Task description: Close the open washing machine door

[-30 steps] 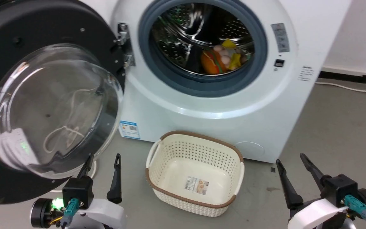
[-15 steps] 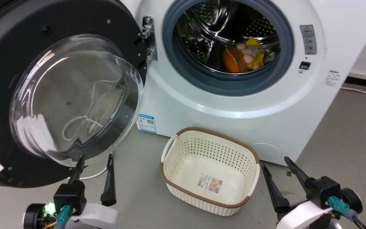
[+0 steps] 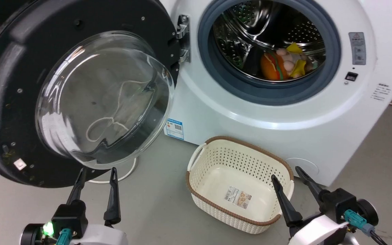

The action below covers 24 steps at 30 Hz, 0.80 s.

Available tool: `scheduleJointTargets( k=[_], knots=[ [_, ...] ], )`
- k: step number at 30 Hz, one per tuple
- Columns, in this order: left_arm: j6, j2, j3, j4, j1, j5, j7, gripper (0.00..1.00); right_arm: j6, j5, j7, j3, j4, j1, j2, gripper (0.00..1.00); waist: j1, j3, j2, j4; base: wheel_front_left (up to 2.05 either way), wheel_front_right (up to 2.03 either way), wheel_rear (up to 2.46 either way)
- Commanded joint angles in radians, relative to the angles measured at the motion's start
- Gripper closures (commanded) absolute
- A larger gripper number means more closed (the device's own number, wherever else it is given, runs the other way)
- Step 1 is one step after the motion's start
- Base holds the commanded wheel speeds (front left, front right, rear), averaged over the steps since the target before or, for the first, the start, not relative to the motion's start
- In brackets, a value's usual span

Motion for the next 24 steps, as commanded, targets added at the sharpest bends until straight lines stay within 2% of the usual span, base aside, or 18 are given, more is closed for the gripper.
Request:
scheduleJointTargets(
  k=[1, 6, 7, 8, 9, 14, 18, 20, 24],
  knots=[
    [0.005, 0.001, 0.002, -0.007, 0.014, -0.005, -0.010, 0.00, 0.000, 0.008, -0.011, 0.004, 0.008, -0.008, 0.001, 0.00, 0.0000, 0.001, 0.0000, 0.008, 0.00, 0.00, 0.00],
    [-0.001, 0.001, 0.004, -0.005, 0.019, -0.013, -0.021, 0.00, 0.000, 0.010, -0.021, 0.013, 0.013, -0.008, 0.002, 0.00, 0.0000, 0.005, 0.0000, 0.031, 0.00, 0.00, 0.00],
    [-0.005, 0.001, 0.005, -0.001, 0.020, -0.018, -0.023, 0.09, 0.000, 0.012, -0.023, 0.013, 0.014, -0.008, 0.002, 0.00, 0.0000, 0.005, 0.0000, 0.036, 0.00, 0.00, 0.00],
    [-0.008, 0.002, 0.008, 0.001, 0.020, -0.021, -0.025, 0.61, 0.000, 0.013, -0.025, 0.012, 0.014, -0.008, 0.002, 0.00, 0.0000, 0.006, 0.0000, 0.040, 0.00, 0.00, 0.00],
    [-0.010, 0.003, 0.011, 0.001, 0.020, -0.023, -0.027, 1.00, 0.000, 0.014, -0.027, 0.012, 0.015, -0.008, 0.002, 0.00, 0.0000, 0.006, 0.0000, 0.045, 0.00, 0.00, 0.00],
    [-0.034, 0.015, 0.038, -0.023, 0.008, -0.041, -0.037, 1.00, 0.000, 0.012, -0.038, 0.012, 0.015, -0.006, 0.002, 0.00, 0.0000, 0.021, 0.0000, 0.069, 0.00, 0.00, 0.00],
    [-0.046, 0.047, 0.068, -0.083, -0.019, -0.030, -0.046, 1.00, 0.001, 0.003, -0.046, 0.007, 0.017, -0.010, 0.002, 0.00, 0.0000, 0.043, 0.0000, 0.088, 0.00, 0.00, 0.00],
    [-0.063, 0.073, 0.139, -0.131, -0.067, -0.074, -0.054, 1.00, 0.001, -0.008, -0.055, 0.004, 0.017, -0.015, -0.001, 0.00, 0.0000, 0.064, 0.0000, 0.107, 0.00, 0.00, 0.00],
    [-0.077, 0.115, 0.238, -0.124, -0.145, -0.137, -0.062, 1.00, 0.001, -0.007, -0.063, -0.006, 0.016, -0.011, -0.001, 0.00, 0.0000, 0.073, 0.0000, 0.122, 0.00, 0.00, 0.00]
  ],
)
